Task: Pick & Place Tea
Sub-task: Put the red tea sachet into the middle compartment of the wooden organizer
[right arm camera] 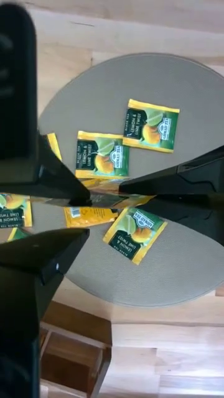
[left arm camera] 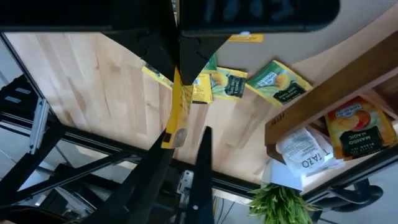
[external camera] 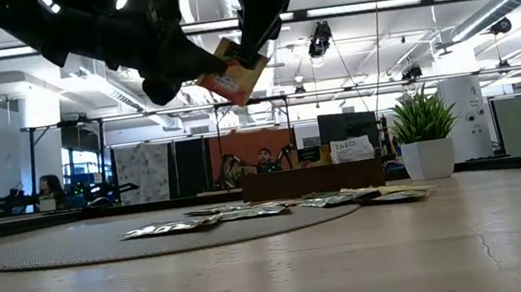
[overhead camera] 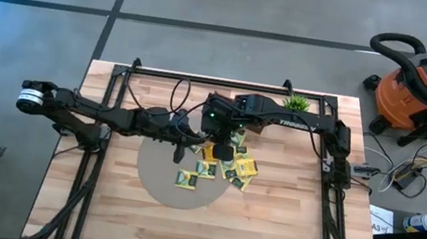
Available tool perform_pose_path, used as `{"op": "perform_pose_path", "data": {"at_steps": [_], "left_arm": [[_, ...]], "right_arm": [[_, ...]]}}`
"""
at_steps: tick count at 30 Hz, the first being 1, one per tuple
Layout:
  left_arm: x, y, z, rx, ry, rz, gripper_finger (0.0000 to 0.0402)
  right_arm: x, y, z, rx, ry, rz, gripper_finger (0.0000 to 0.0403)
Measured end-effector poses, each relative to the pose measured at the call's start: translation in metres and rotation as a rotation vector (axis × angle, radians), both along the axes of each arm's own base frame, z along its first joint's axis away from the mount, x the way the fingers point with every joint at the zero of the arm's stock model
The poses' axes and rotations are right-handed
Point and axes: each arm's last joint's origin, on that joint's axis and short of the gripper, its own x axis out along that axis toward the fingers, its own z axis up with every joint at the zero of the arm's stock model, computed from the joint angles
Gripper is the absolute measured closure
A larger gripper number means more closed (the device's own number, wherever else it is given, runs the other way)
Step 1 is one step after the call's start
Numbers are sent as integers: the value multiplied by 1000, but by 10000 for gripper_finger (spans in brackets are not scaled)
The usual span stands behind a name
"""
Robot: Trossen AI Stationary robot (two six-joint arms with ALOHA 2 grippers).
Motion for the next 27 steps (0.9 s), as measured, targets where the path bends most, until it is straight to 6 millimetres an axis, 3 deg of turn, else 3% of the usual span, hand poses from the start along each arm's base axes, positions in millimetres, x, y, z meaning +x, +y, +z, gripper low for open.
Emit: {"op": "perform_pose_path", "data": {"at_steps": [6,13,27], "left_arm": [[0,1,1,8,-6,14,401],[0,2,1,12,-5,44,386],[-3,7,-9,9,88,217,260]], "right_arm": [[0,-2,0,-8,-1,21,388],[0,-5,-1,17,-2,33,394],[-8,-29,-6,27,62,-45,394]]}}
